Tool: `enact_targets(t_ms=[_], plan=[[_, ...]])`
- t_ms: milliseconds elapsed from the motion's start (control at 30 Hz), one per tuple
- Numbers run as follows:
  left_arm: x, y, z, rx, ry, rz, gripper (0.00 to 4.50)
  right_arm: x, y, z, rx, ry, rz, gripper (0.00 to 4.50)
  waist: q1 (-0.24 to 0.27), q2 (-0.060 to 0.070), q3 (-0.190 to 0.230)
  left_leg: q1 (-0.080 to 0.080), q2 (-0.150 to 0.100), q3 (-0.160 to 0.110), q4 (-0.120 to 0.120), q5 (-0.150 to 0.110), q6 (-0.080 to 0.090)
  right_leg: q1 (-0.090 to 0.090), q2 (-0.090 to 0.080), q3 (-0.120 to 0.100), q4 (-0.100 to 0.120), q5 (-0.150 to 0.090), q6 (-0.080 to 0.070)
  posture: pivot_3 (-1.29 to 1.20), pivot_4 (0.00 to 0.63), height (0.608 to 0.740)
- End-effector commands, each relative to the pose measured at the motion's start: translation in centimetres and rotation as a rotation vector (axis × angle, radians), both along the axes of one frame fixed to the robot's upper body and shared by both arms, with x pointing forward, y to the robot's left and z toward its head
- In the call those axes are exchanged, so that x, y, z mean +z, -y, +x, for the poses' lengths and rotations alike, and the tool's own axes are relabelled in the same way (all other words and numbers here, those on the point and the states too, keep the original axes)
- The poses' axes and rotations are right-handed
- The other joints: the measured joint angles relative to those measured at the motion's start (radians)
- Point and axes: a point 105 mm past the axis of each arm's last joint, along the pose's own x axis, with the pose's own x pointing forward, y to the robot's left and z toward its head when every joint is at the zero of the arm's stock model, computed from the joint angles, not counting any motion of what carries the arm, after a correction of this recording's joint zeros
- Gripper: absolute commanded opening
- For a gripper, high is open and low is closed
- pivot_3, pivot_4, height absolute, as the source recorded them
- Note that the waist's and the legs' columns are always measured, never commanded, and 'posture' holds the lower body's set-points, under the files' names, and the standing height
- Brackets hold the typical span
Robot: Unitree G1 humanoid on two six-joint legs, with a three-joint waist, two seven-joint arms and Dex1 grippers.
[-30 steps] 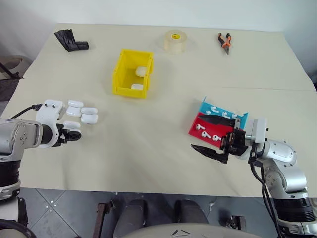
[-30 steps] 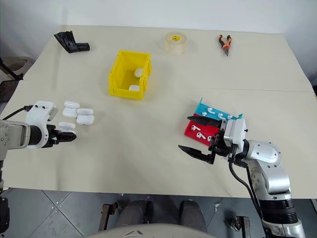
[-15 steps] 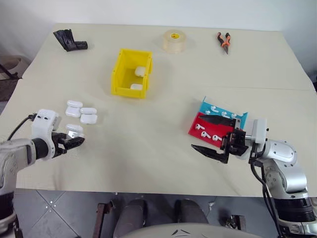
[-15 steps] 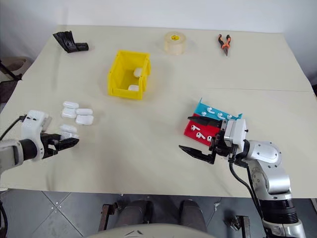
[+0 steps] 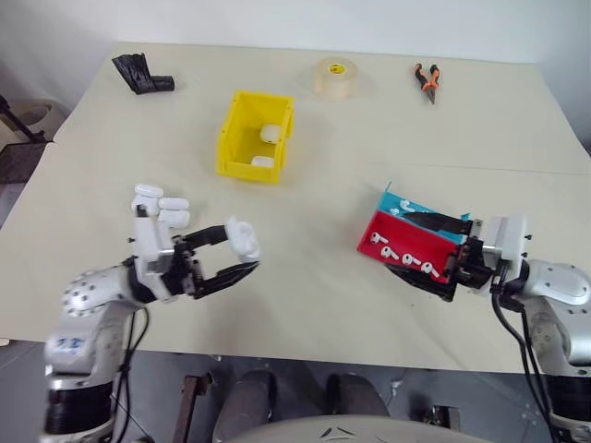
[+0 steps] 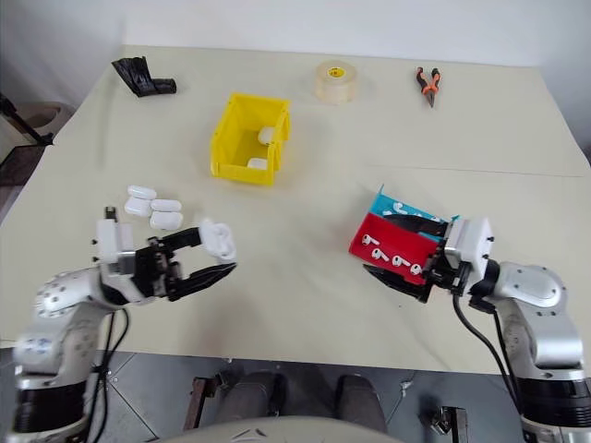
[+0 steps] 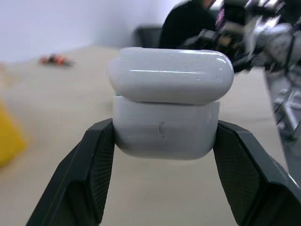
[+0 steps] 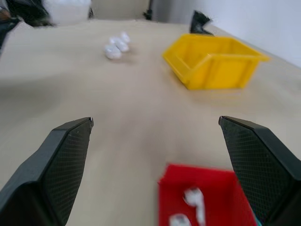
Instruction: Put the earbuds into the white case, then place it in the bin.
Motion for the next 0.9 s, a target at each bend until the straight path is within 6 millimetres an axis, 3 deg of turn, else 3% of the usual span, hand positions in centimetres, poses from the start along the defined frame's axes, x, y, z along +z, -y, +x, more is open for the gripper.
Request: enact_targets(t_ms=[33, 167, 267, 367, 467, 600, 700, 900], plan=[[0.5, 2.6, -0.4, -0.100, 0.090, -0.047, 2.77, 1.0, 1.9, -0.8, -0.075, 0.016, -0.037, 4.50, 0.001, 0.000, 0.000, 0.000, 0.000, 0.000, 0.000, 0.000, 0.000, 0.000, 0.000, 0.000, 0.000, 0.000, 0.000, 0.00, 0.150, 0.740], [-0.2, 5.0, 0.0, -0.192, 0.122, -0.071, 2.77, 0.4, 3.9, -1.7, -0.169, -0.057, -0.101, 4.50, 0.003, 0.001, 0.000, 0.000, -0.001, 0.001, 0.000, 0.000, 0.001, 0.001, 0.001, -0.001, 0.000, 0.000, 0.001, 0.00, 0.150, 0.740], [-1.2, 6.7, 0.2, -0.286, 0.177, -0.017, 2.77, -0.8, 6.6, -2.6, -0.315, -0.177, -0.219, 4.50, 0.006, 0.002, -0.001, 0.000, -0.001, 0.001, 0.000, 0.001, 0.001, 0.001, 0.002, -0.002, 0.000, 0.000, 0.001, 0.00, 0.150, 0.740], [-1.3, 7.8, 0.4, -0.344, 0.173, -0.075, 2.77, -1.9, 9.4, -3.5, -0.460, -0.282, -0.347, 4.50, 0.006, 0.002, -0.001, 0.000, -0.002, 0.002, 0.000, 0.001, 0.003, 0.001, 0.001, -0.007, -0.001, 0.001, 0.002, 0.00, 0.150, 0.740], [-2.2, 8.9, 0.0, -0.418, 0.186, -0.078, 2.77, -1.9, 10.3, -4.1, -0.503, -0.321, -0.377, 4.50, 0.004, 0.002, -0.001, 0.000, -0.002, 0.001, 0.000, 0.001, 0.003, 0.002, 0.001, -0.008, -0.002, 0.001, 0.002, 0.00, 0.150, 0.740], [-2.3, 9.9, 0.2, -0.433, 0.185, -0.093, 2.77, -1.5, 10.0, -4.0, -0.509, -0.361, -0.389, 4.50, 0.002, 0.002, -0.001, 0.000, -0.001, 0.002, 0.000, 0.001, 0.003, 0.001, 0.002, -0.009, -0.002, 0.001, 0.002, 0.00, 0.150, 0.740], [-1.9, 9.5, 0.6, -0.416, 0.169, -0.101, 2.77, 0.0, 8.0, -2.2, -0.464, -0.416, -0.419, 4.50, -0.006, 0.003, -0.002, 0.000, -0.001, 0.003, 0.001, 0.001, 0.003, 0.001, 0.001, -0.008, -0.002, 0.001, 0.002, 0.00, 0.150, 0.740], [-1.8, 9.3, 0.1, -0.434, 0.168, -0.113, 2.77, 0.7, 6.3, 1.0, -0.478, -0.531, -0.551, 4.50, 0.004, 0.005, -0.003, -0.001, 0.000, 0.000, 0.001, 0.001, 0.003, 0.001, 0.000, -0.007, -0.002, 0.001, 0.002, 0.00, 0.150, 0.740]])
